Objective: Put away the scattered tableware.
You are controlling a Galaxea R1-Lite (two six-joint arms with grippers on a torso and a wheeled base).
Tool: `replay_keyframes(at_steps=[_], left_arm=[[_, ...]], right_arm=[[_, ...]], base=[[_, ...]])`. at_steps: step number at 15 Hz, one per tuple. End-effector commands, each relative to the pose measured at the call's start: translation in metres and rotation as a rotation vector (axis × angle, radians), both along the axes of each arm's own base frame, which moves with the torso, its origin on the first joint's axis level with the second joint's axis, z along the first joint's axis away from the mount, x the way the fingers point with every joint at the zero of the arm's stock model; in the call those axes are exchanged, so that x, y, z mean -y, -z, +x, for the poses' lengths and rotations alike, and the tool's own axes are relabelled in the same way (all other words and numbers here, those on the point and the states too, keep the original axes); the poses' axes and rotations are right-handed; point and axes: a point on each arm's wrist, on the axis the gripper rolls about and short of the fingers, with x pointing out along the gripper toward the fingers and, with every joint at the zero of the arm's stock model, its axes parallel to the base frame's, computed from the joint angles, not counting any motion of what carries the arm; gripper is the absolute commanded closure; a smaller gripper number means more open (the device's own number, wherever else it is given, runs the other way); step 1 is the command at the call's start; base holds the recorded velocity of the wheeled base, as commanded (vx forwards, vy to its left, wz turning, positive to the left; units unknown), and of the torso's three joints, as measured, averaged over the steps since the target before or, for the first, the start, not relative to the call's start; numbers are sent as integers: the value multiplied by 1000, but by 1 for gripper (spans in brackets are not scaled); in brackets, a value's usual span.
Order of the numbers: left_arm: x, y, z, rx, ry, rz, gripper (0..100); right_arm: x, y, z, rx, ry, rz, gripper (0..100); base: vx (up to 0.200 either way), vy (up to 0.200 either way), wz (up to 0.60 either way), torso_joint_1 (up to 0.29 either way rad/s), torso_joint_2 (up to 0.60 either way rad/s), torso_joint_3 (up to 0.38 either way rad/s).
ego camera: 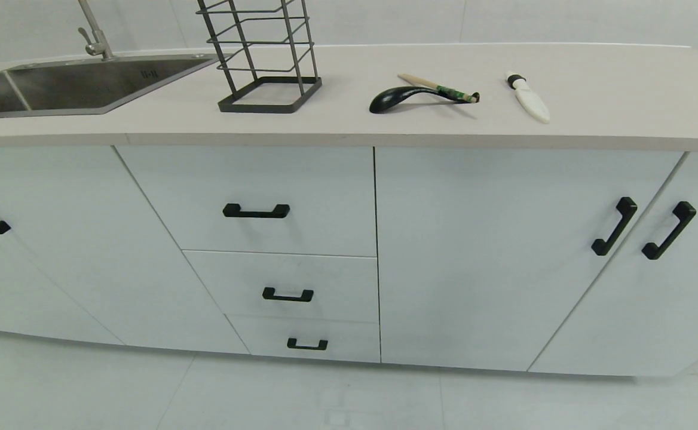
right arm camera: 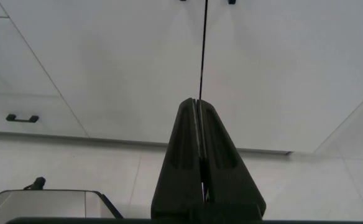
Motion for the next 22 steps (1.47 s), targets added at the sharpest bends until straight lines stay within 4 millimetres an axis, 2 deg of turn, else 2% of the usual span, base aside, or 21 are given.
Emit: replay_keyframes(at_steps=[1,10,11,12,13,15,16,17,19,22], left_arm=[[0,0,0,0,-1,1,0],[0,0,0,-2,2,13,0],[1,-2,0,15,24,15,0],[1,-13,-2,94,53,30,0],[4,-42,-8,262,182,95,0],[7,-74,-3,264,340,238,0],[8,-78,0,249,354,273,0],[9,-93,13,218,427,402,0],[10,-97,33,146,453,584,0],[12,-83,52,-14,561,720,0]], right_arm=[[0,0,0,-1,0,0,100],[0,0,0,-1,0,-3,100],[0,0,0,-1,0,-3,100],[0,0,0,-1,0,-3,100],[0,0,0,-1,0,-5,100],[0,0,0,-1,0,-2,100],[0,0,0,-1,0,-3,100],[0,0,0,-1,0,-3,100],[0,0,0,-1,0,-3,100],[0,0,0,-1,0,-3,100]], base=[[0,0,0,0,0,0],[0,0,0,0,0,0],[0,0,0,0,0,0],[0,0,0,0,0,0],[0,0,0,0,0,0],[0,0,0,0,0,0],[0,0,0,0,0,0],[0,0,0,0,0,0],[0,0,0,0,0,0],[0,0,0,0,0,0]])
